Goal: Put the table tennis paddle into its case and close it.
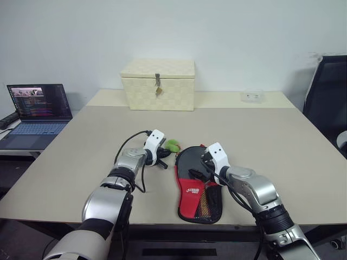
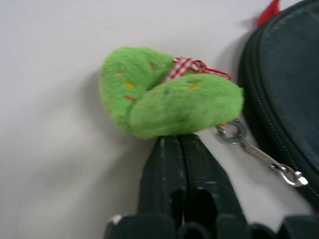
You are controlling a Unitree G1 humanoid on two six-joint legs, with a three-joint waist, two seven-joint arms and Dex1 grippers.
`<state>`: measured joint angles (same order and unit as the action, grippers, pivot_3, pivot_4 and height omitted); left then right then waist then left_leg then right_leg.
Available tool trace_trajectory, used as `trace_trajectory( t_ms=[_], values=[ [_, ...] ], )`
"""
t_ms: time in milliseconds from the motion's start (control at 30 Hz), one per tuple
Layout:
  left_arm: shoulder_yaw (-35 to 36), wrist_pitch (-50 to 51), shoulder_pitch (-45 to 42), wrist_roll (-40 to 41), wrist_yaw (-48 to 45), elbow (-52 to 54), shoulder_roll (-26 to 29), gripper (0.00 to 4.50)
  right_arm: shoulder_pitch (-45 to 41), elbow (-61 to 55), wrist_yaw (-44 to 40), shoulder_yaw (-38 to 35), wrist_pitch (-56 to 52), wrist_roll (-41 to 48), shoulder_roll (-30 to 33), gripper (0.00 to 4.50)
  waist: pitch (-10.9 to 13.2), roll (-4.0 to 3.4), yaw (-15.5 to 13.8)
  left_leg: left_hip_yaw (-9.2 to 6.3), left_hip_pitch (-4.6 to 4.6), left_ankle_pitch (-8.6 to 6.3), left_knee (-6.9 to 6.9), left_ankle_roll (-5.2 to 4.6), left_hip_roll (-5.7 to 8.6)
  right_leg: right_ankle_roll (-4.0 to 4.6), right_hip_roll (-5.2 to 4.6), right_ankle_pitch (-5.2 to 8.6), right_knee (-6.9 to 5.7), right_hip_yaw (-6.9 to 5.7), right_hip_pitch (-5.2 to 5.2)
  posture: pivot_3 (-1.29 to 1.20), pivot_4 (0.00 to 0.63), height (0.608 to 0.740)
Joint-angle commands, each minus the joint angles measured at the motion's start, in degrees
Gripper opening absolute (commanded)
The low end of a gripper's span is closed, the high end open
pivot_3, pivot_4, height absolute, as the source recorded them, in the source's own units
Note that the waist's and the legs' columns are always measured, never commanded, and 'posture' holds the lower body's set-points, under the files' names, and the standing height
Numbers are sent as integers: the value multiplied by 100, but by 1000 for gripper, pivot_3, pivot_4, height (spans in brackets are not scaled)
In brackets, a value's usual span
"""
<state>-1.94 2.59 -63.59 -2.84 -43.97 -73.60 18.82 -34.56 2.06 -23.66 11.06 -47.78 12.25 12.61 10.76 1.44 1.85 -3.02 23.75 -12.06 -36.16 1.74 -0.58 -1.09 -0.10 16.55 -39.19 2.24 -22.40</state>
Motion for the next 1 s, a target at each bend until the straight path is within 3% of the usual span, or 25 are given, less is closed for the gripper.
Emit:
trace_trajectory(
  t_ms=[33, 333, 500, 733, 1000],
  values=[
    [-83, -331, 111, -139, -169, 326, 243, 1256, 186, -4, -21, -5, -282, -1, 40, 4500, 0, 0, 0, 0, 0, 0, 0, 0, 0, 0, 0, 0, 0, 0, 0, 0, 150, 740],
    [-349, -1262, 883, -430, -219, 1606, 852, 4465, 224, -132, -90, -27, -414, 30, 108, 4500, -3, 1, -1, 0, -3, 0, 1, 0, -5, 1, -2, 0, -1, 2, 0, 0, 150, 740],
    [-412, -1591, 641, -548, 75, 1308, 736, 4465, 169, -48, -115, 5, -396, 17, 67, 4500, -6, 5, -3, -2, -4, 0, -1, 0, -4, 1, -3, 0, -1, 0, 3, 0, 150, 740],
    [257, -760, 92, 184, 97, 598, 127, 4465, 198, -86, -116, 6, -387, -3, 48, 4500, -7, 6, 3, -1, -3, 0, -3, -1, 0, -1, 0, 0, 0, -2, 5, 0, 150, 740],
    [371, -371, -24, 129, 450, 189, -225, 4465, 303, -212, -103, -7, -432, -27, 98, 4500, -8, 8, 11, -1, -3, 0, -1, -1, 0, -1, 2, 0, 1, -1, 4, 0, 150, 740]
  ],
)
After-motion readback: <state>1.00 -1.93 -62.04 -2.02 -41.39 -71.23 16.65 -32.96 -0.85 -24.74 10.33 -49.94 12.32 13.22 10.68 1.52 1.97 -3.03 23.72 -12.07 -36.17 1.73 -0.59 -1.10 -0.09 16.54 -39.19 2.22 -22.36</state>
